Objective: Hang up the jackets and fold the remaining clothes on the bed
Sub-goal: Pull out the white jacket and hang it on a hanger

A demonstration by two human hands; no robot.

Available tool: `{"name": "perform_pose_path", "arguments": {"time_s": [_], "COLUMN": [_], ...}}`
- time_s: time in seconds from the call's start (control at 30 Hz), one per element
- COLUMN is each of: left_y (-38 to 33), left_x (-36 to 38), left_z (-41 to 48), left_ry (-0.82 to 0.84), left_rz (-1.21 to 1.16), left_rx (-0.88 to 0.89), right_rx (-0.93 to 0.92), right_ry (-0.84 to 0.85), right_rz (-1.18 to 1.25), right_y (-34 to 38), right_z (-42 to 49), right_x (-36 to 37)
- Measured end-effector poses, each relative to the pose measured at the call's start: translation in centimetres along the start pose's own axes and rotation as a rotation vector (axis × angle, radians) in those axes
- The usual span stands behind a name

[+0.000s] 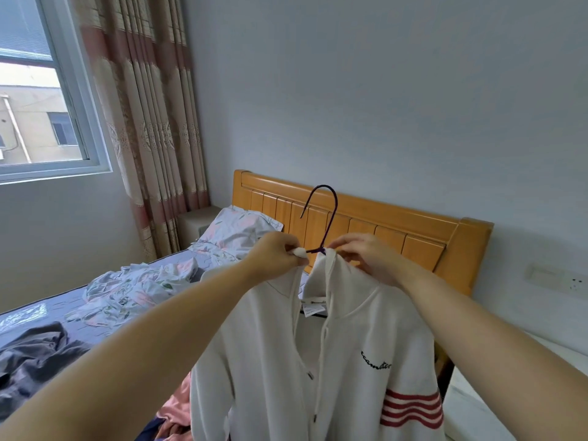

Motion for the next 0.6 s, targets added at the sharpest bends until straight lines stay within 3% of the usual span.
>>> {"name": "perform_pose_path", "arguments": {"time_s": [0.27, 0.33, 0.5, 0.6], "left_y": [-0.5, -0.7, -1.5, -1.6], "left_x": [1.2, 1.3, 0.5, -0.1], "left_z": [-0.8, -1.1, -1.2, -1.0], "left_ry": [0.078, 0.089, 0.089, 0.089], "left_rz": [-0.072, -0.084, -0.115, -0.128], "left_rx": [0.014, 0.017, 0.015, 0.020], "right_rx": [0.033, -0.017, 0.039, 0.122], "right_ry": [0.348, 0.366, 0.379, 0.533], "right_rz": [-0.313, -0.247, 0.231, 0.144], "right_y": [-0.3, 0.5, 0.6, 0.7], "right_z": [0.7, 0.8, 1.0, 0.9], "right_x": [-0.2, -0.7, -0.7, -0.7]}}
Point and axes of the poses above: each hand's wrist, its own z-axis towards the middle knuckle, its own x-axis out of the palm, y = z × x, the point moved 8 cm from there along z, towards the middle knuckle, and after that the axes turned 12 degrees about -x, right-handed, at the moved point
